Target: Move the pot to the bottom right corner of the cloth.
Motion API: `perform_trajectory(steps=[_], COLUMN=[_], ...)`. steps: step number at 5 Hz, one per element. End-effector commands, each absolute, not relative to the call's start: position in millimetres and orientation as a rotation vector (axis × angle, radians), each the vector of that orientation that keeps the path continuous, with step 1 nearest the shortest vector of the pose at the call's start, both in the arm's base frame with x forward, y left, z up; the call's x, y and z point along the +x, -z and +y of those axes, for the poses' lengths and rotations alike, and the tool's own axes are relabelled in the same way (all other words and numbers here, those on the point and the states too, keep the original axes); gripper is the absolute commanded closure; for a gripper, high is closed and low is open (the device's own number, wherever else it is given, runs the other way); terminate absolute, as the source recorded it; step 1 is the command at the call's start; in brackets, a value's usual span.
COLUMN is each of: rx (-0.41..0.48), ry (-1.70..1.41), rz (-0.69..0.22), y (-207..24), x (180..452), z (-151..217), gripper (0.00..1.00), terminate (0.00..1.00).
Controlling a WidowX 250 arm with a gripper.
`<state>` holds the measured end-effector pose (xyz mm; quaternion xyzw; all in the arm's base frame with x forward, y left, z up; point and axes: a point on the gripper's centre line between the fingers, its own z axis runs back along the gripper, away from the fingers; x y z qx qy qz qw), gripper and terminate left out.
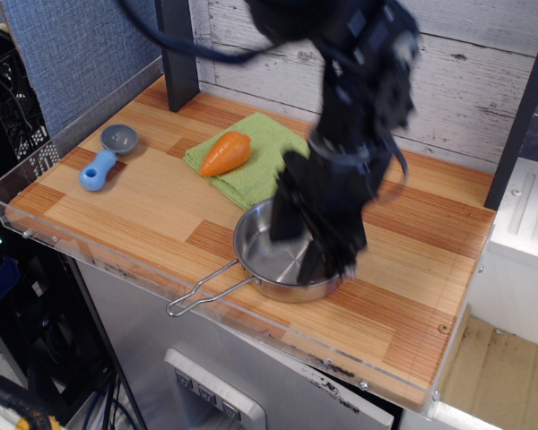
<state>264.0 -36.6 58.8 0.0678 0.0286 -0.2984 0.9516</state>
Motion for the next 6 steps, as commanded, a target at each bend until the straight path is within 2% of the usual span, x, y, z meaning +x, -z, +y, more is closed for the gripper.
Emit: perform_trajectory(steps=[1, 2, 5, 6], rx=[0.137, 0.117, 0.086, 0.125], ry=[0.407, 0.256, 0.180, 0.119], rz=[-0.136, -0.126, -0.079, -0.080], y=[-142, -159, -156, -156], x=[248, 246, 244, 244], z=[2, 13, 13, 13], gripper=[0.00, 0.00, 0.00, 0.00], terminate=[0.00, 0.00, 0.00, 0.00])
